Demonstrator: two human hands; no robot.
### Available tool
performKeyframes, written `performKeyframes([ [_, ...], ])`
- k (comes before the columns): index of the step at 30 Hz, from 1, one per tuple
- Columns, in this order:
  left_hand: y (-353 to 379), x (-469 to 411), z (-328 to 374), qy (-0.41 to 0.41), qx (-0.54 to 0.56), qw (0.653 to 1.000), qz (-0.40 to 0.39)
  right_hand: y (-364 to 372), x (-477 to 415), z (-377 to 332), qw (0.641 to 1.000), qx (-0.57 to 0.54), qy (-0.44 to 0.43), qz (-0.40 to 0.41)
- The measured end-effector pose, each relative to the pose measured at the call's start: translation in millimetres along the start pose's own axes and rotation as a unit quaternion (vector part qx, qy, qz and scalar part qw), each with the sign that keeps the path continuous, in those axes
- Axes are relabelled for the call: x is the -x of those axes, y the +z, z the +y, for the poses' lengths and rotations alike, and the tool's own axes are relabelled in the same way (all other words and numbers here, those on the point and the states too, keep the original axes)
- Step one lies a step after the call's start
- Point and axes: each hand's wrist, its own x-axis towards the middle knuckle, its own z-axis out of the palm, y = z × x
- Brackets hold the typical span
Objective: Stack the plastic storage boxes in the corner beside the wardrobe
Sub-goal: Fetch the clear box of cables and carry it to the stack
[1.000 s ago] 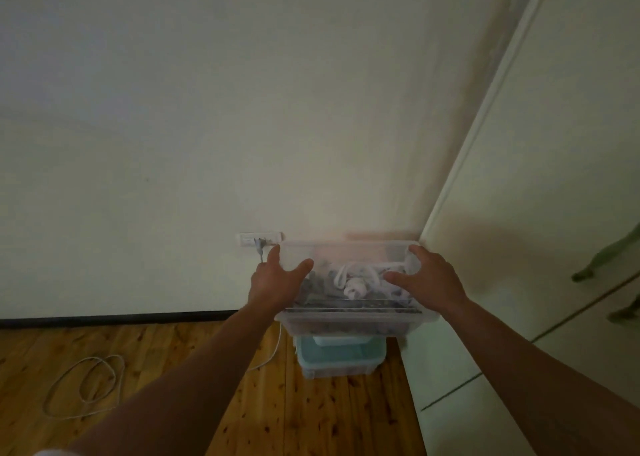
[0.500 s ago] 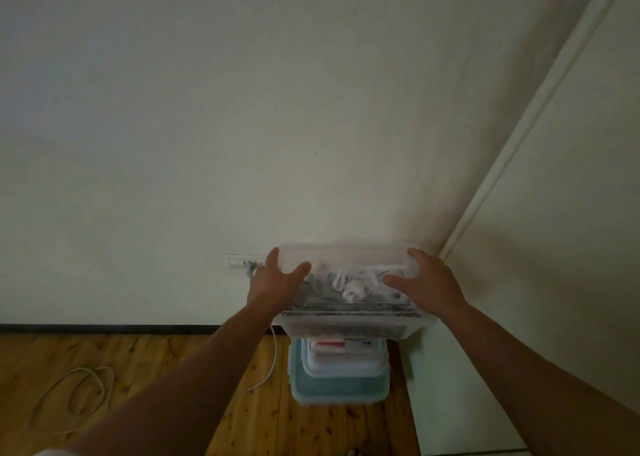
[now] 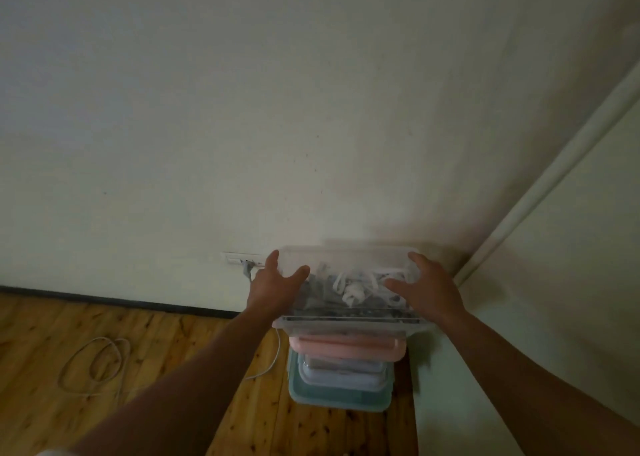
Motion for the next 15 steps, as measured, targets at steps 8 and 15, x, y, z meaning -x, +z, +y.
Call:
performKeyframes([
  [8, 12, -16, -6, -0.018, -0.014, 0.999, -0.029, 12, -9, 14, 1.000, -0.006, 0.010, 0.010],
  [15, 17, -25, -14, -0.037, 0.006, 0.998, -0.048, 24, -13, 20, 0.999, -0.010, 0.034, 0.010],
])
